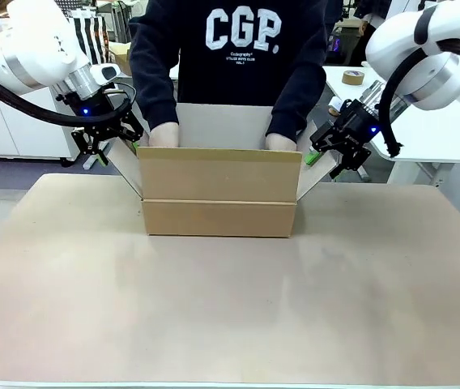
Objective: Pack the gift set into the box.
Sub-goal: Lift both hands away from the flaps of the Package Box, then press and hold the closed box until the human finishes sealing it.
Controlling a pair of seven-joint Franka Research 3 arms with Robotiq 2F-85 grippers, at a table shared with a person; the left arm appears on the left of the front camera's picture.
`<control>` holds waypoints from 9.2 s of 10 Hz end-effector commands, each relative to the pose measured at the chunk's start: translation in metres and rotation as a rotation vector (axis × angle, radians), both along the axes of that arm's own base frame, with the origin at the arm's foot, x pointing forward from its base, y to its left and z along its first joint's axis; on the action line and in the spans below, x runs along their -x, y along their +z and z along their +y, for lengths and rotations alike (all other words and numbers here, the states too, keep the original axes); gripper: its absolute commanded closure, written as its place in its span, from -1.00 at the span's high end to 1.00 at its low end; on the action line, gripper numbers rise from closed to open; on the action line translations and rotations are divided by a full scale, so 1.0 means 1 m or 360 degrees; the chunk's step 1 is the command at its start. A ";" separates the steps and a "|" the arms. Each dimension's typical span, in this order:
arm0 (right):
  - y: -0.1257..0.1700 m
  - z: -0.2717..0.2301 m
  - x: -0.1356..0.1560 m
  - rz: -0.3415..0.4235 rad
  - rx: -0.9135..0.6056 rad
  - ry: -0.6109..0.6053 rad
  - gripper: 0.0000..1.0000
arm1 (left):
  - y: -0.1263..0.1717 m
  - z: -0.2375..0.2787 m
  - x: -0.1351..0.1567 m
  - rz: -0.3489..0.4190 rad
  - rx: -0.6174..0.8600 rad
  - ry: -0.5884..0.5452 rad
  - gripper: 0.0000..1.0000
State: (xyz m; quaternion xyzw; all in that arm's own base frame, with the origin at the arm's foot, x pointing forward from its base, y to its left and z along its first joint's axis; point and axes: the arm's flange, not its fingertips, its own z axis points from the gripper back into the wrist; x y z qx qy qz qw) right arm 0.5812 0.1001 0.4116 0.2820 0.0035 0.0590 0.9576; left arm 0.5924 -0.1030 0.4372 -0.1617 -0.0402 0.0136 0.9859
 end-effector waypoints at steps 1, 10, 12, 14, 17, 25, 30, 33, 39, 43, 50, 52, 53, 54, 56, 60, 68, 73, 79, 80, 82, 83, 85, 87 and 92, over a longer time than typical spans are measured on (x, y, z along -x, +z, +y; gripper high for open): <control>0.003 0.000 -0.001 -0.0012 0.0025 0.0014 1.00 | 0.000 0.000 0.002 0.0007 -0.0020 0.0019 1.00; 0.003 0.000 -0.001 -0.0012 0.0025 0.0014 1.00 | 0.000 0.000 0.002 0.0007 -0.0020 0.0019 1.00; 0.003 0.000 -0.001 -0.0012 0.0025 0.0014 1.00 | 0.000 0.000 0.002 0.0007 -0.0020 0.0019 1.00; 0.003 0.000 -0.001 -0.0012 0.0025 0.0014 1.00 | 0.000 0.000 0.002 0.0007 -0.0020 0.0019 1.00; 0.003 0.000 -0.001 -0.0012 0.0025 0.0014 1.00 | 0.000 0.000 0.002 0.0007 -0.0020 0.0019 1.00; 0.003 0.000 -0.001 -0.0012 0.0025 0.0014 1.00 | 0.000 0.000 0.002 0.0007 -0.0020 0.0019 1.00; 0.024 -0.004 0.011 -0.0053 0.0029 0.0088 1.00 | 0.031 0.004 0.014 -0.0044 0.0066 -0.0098 1.00; 0.109 -0.053 0.078 -0.0152 -0.0230 0.0243 1.00 | 0.114 0.050 0.078 -0.0242 0.0118 -0.0003 1.00; 0.112 -0.169 0.223 -0.0125 -0.1191 0.0117 1.00 | 0.105 0.162 0.232 -0.0784 0.1244 -0.0495 1.00; 0.109 -0.180 0.230 -0.0071 -0.1168 0.0108 1.00 | 0.111 0.166 0.240 -0.0893 0.1188 -0.0422 1.00; 0.109 -0.180 0.230 -0.0071 -0.1168 0.0108 1.00 | 0.111 0.166 0.240 -0.0893 0.1188 -0.0422 1.00; 0.109 -0.180 0.230 -0.0071 -0.1168 0.0108 1.00 | 0.111 0.166 0.240 -0.0893 0.1188 -0.0422 1.00; 0.109 -0.180 0.230 -0.0071 -0.1168 0.0108 1.00 | 0.111 0.166 0.240 -0.0893 0.1188 -0.0422 1.00; 0.109 -0.180 0.230 -0.0071 -0.1168 0.0108 1.00 | 0.111 0.166 0.240 -0.0893 0.1188 -0.0422 1.00; 0.109 -0.180 0.230 -0.0071 -0.1168 0.0108 1.00 | 0.111 0.166 0.240 -0.0893 0.1188 -0.0422 1.00; 0.109 -0.180 0.230 -0.0071 -0.1168 0.0108 1.00 | 0.111 0.166 0.240 -0.0893 0.1188 -0.0422 1.00; 0.109 -0.180 0.230 -0.0071 -0.1168 0.0108 1.00 | 0.111 0.166 0.240 -0.0893 0.1188 -0.0422 1.00; 0.109 -0.180 0.230 -0.0071 -0.1168 0.0108 1.00 | 0.111 0.166 0.240 -0.0893 0.1188 -0.0422 1.00; 0.109 -0.180 0.230 -0.0071 -0.1168 0.0108 1.00 | 0.111 0.166 0.240 -0.0893 0.1188 -0.0422 1.00; 0.109 -0.180 0.230 -0.0071 -0.1168 0.0108 1.00 | 0.111 0.166 0.240 -0.0893 0.1188 -0.0422 1.00; 0.109 -0.180 0.230 -0.0071 -0.1168 0.0108 1.00 | 0.111 0.166 0.240 -0.0893 0.1188 -0.0422 1.00; 0.109 -0.180 0.230 -0.0071 -0.1168 0.0108 1.00 | 0.111 0.166 0.240 -0.0893 0.1188 -0.0422 1.00; 0.109 -0.180 0.230 -0.0071 -0.1168 0.0108 1.00 | 0.111 0.166 0.240 -0.0893 0.1188 -0.0422 1.00; 0.109 -0.180 0.230 -0.0071 -0.1168 0.0108 1.00 | 0.111 0.166 0.240 -0.0893 0.1188 -0.0422 1.00; 0.109 -0.180 0.230 -0.0071 -0.1168 0.0108 1.00 | 0.111 0.166 0.240 -0.0893 0.1188 -0.0422 1.00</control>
